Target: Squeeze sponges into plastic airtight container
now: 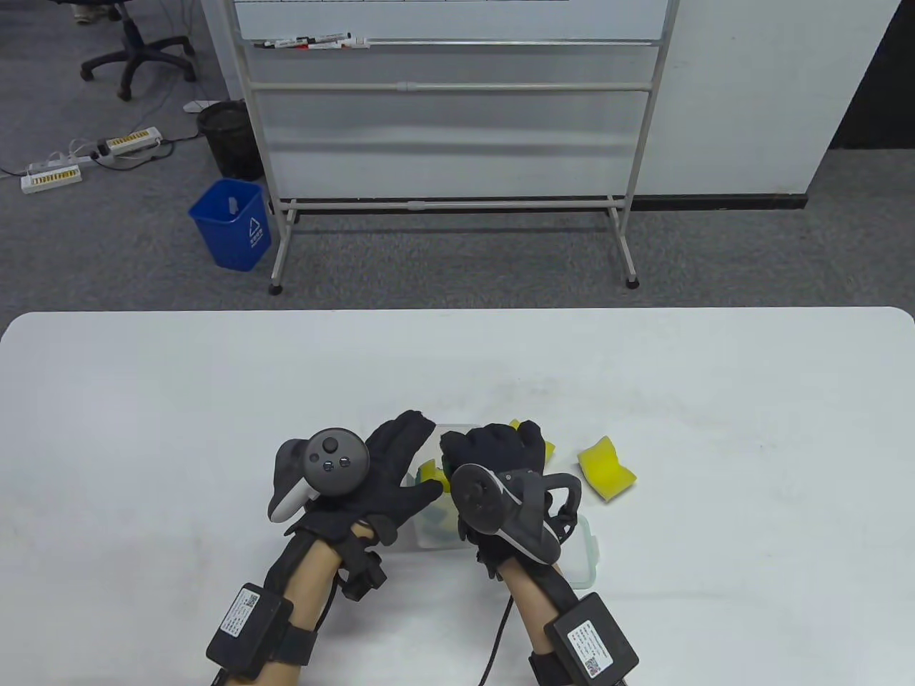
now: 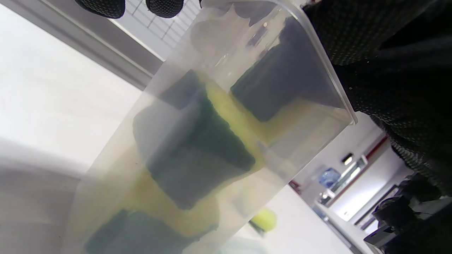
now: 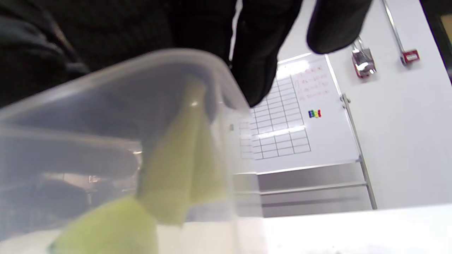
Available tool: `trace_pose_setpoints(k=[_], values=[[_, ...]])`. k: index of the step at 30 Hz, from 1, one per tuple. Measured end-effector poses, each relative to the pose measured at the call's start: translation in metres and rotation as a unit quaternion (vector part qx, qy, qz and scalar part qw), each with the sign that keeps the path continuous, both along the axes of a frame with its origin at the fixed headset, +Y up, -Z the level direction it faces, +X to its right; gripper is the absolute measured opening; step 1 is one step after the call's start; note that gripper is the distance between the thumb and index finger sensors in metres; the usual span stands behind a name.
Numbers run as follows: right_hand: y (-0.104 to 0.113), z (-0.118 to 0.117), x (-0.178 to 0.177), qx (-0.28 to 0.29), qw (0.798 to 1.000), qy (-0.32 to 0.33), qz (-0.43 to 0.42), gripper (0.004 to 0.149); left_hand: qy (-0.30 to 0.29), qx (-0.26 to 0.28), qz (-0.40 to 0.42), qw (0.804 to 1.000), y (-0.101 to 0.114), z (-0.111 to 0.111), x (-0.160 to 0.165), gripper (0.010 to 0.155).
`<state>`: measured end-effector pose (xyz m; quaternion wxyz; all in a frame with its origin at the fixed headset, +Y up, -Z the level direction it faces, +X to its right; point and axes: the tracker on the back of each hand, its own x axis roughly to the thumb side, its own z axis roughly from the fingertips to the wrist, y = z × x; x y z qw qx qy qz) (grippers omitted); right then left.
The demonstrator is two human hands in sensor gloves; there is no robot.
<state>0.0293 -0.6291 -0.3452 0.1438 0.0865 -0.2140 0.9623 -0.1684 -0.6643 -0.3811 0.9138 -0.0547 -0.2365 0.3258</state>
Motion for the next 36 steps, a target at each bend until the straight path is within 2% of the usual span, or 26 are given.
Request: trace_pose_setpoints(k=[5, 7, 11, 12, 17, 23, 27, 30, 36], values=[[-0.002, -0.003, 0.004, -0.008, 1.0, -0.005, -0.016, 0.043, -0.001, -0.003, 0.002, 1.0, 0.0, 0.0, 0.0, 0.082], [-0.003, -0.005, 0.005, -0.027, 0.999, -0.004, -0.019, 0.041, 0.0, -0.005, 0.002, 1.0, -0.001, 0.0, 0.0, 0.082], [-0.006, -0.011, 0.013, -0.103, 0.994, 0.008, -0.031, 0.041, 0.0, -0.007, 0.003, 1.0, 0.0, 0.0, 0.0, 0.082], [-0.007, -0.012, 0.014, -0.101, 0.994, 0.017, -0.044, 0.042, 0.0, -0.008, 0.003, 1.0, -0.001, 0.0, 0.0, 0.082], [-0.012, -0.017, 0.017, -0.132, 0.989, 0.05, -0.04, 0.052, -0.001, -0.011, 0.004, 1.0, -0.001, 0.0, 0.0, 0.081], [-0.018, -0.017, 0.012, -0.199, 0.978, 0.062, -0.003, 0.075, 0.0, -0.009, 0.004, 1.0, -0.001, 0.0, 0.0, 0.081], [-0.019, -0.018, 0.013, -0.186, 0.98, 0.068, -0.012, 0.076, 0.0, -0.011, 0.004, 1.0, -0.001, -0.001, -0.001, 0.081], [-0.017, -0.017, 0.016, -0.143, 0.986, 0.069, -0.048, 0.072, 0.001, -0.01, 0.002, 1.0, -0.001, -0.001, 0.0, 0.081], [0.001, -0.011, 0.031, -0.106, 0.98, 0.087, -0.141, 0.066, 0.002, -0.011, 0.001, 1.0, -0.001, -0.001, -0.001, 0.081]])
